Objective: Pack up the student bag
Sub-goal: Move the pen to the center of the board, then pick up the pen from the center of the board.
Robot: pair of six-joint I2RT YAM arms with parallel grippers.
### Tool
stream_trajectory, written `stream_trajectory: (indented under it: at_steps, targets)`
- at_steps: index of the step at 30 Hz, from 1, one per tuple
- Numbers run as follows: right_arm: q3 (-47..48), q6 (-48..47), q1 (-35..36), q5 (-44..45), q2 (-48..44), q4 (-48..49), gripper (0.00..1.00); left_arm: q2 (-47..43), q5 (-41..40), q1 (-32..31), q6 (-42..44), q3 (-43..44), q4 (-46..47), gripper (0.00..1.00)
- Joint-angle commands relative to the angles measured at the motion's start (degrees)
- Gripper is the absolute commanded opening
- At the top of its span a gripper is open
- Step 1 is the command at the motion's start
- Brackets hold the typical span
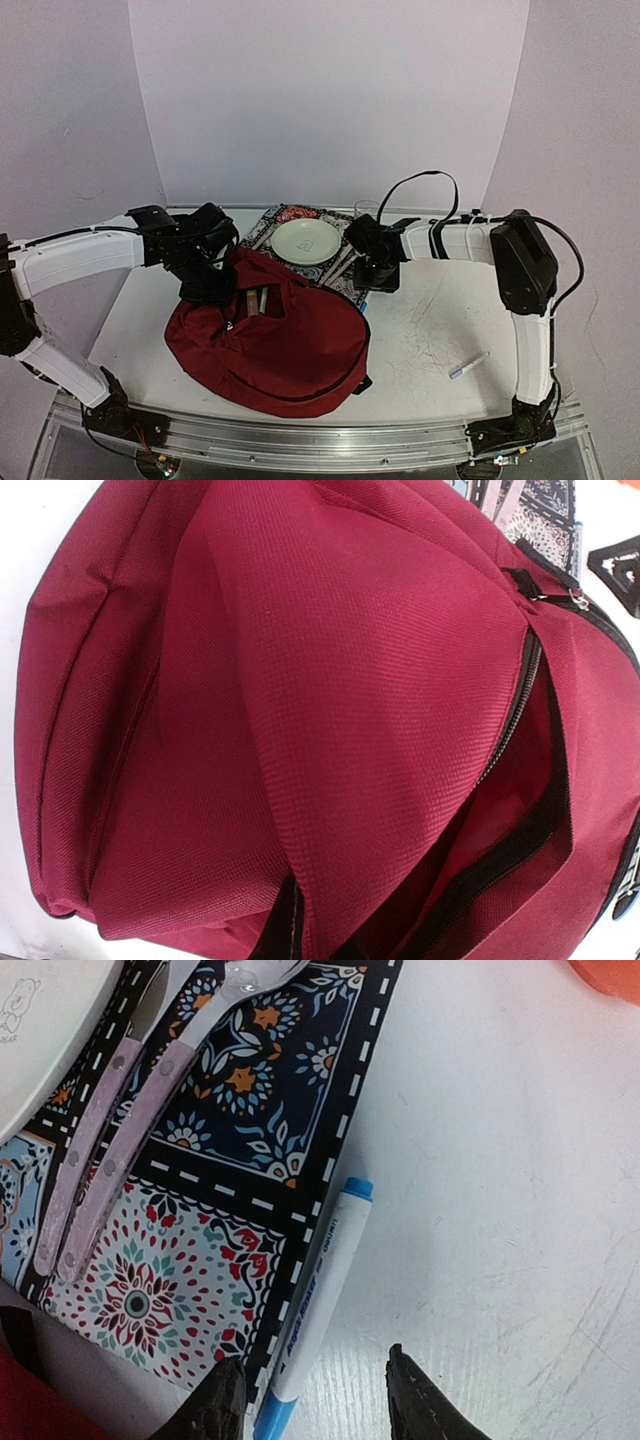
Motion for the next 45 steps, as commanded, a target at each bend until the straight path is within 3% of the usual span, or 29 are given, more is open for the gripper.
stream_trajectory:
  at_steps: [1,8,16,25,31,34,39,41,45]
  targets:
    - [2.5,0.2,-0.8,-0.1,3.6,-3.1,0.48,-1.5,-1.5,0.6,1.1,1.9,-1.6,0.00]
    - [2.6,0.8,-1.0,0.1,6.3,-3.1,0.45,-0.6,-0.2,0.6,1.2,2.0,-1.5,0.00]
    - [-3.9,0.6,-2.4,2.6,2.6,-3.2,0.38,-0.5,0.4,0.6,1.4,2.3,-1.6,0.00]
    - [-8.6,-4.1,-3.6,1.7,-2.0,-0.8,0.38,-0.2,0.7,0.6,1.9,2.7,-1.5,0.00]
    - [-7.1,-6.3,-4.7,0.2,-0.2,0.5,0.36,0.6,1.3,0.6,2.1,3.5,-1.4,0.00]
    - [-5.3,-7.0,-4.7,-0.9,1.6,0.6,0.30,0.8,1.9,0.6,2.1,3.7,-1.4,0.00]
    - [-6.2,-7.1,-4.7,-2.8,2.0,1.1,0.05,0.9,3.1,0.6,2.2,4.2,-1.0,0.00]
    - [-7.5,-7.7,-4.7,-3.1,0.7,1.3,0.00,1.0,4.1,0.6,2.6,4.5,-0.9,0.00]
    - [-9.8,-8.8,-4.7,-3.5,-4.4,1.3,0.00,1.6,7.7,0.6,3.0,5.6,0.2,0.00]
